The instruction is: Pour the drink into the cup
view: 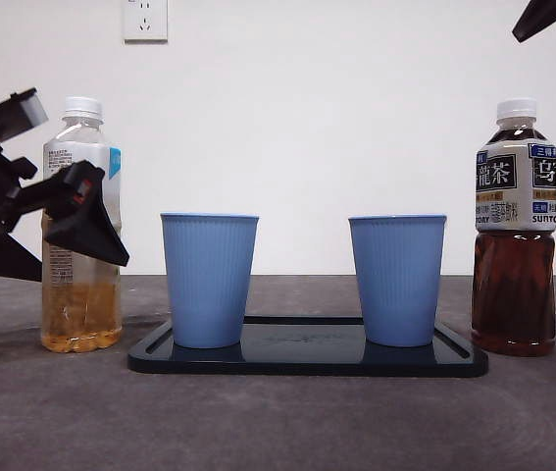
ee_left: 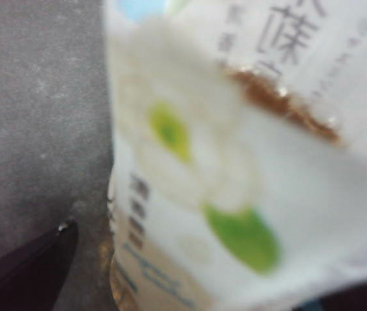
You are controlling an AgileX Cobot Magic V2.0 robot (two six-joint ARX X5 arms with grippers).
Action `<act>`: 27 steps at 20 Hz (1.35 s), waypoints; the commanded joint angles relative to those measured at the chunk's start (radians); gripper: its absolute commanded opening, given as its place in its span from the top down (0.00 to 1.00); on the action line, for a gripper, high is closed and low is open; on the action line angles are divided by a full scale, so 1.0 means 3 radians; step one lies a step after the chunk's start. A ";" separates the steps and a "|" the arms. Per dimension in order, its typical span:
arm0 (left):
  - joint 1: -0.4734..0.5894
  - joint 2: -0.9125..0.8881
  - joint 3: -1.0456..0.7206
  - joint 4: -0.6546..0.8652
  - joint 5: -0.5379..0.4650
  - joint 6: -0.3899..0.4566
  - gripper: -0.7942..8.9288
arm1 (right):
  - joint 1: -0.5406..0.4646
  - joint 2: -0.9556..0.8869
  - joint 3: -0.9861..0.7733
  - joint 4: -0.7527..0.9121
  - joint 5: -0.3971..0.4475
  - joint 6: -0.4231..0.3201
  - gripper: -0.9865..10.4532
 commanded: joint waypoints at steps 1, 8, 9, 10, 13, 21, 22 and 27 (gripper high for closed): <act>-0.0013 0.0126 0.0000 0.0149 -0.0006 -0.0070 0.25 | 0.0019 0.0010 0.0056 0.0027 -0.0011 -0.0023 0.49; -0.0013 0.0170 0.0000 0.0264 -0.0004 -0.0154 0.63 | 0.0018 0.0010 0.0057 0.0025 -0.0010 -0.0081 0.49; -0.0013 0.0170 0.0000 0.0263 -0.0004 -0.0155 0.64 | 0.0018 0.0010 0.0057 0.0027 -0.0009 -0.0088 0.49; -0.0013 0.0167 0.0000 0.0261 -0.0004 -0.0154 0.64 | 0.0018 0.0010 0.0056 0.0027 -0.0009 -0.0121 0.49; -0.0013 0.0109 0.0000 0.0234 -0.0004 -0.0150 0.69 | 0.0018 0.0010 0.0057 0.0027 -0.0010 -0.0142 0.49; -0.0013 -0.0276 0.0142 -0.0412 -0.0093 0.0267 0.70 | 0.0018 0.0010 0.0056 0.0027 -0.0011 -0.0230 0.49; -0.0013 -0.0342 0.0229 -0.0678 -0.0198 0.0411 0.70 | 0.0018 0.0010 0.0056 0.0027 -0.0011 -0.0238 0.49; -0.0065 -0.0504 0.0758 -0.1802 -0.0786 0.1026 0.71 | 0.0019 0.0010 0.0056 0.0025 -0.0024 -0.0347 0.49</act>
